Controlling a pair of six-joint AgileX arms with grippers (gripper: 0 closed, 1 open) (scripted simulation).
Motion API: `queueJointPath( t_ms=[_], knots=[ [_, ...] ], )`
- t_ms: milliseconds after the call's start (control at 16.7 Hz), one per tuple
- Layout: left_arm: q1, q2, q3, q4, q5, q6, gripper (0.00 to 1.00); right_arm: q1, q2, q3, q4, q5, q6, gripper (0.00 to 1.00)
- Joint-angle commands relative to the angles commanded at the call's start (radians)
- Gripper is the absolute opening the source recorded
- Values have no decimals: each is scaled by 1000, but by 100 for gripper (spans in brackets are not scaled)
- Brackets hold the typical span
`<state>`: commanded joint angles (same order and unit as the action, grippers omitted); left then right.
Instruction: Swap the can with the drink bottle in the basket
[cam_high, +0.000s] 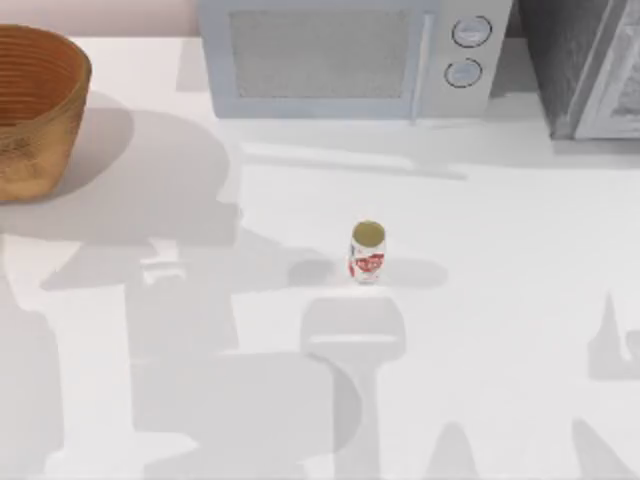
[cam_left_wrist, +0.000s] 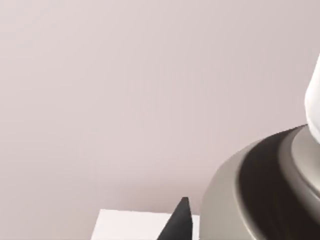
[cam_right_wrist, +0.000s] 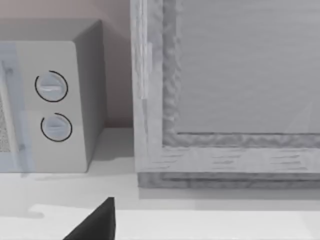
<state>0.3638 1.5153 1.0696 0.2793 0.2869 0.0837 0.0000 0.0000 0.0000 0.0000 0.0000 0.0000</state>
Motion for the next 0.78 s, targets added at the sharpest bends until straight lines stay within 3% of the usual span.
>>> queueJointPath(
  t_ms=[300, 780],
  knots=[
    [-110, -5, 126, -173, -7, -7, 0, 0, 0, 0, 0, 0, 0, 100],
    [-118, 36, 136, -139, -14, -8, 0, 0, 0, 0, 0, 0, 0, 100]
  ],
)
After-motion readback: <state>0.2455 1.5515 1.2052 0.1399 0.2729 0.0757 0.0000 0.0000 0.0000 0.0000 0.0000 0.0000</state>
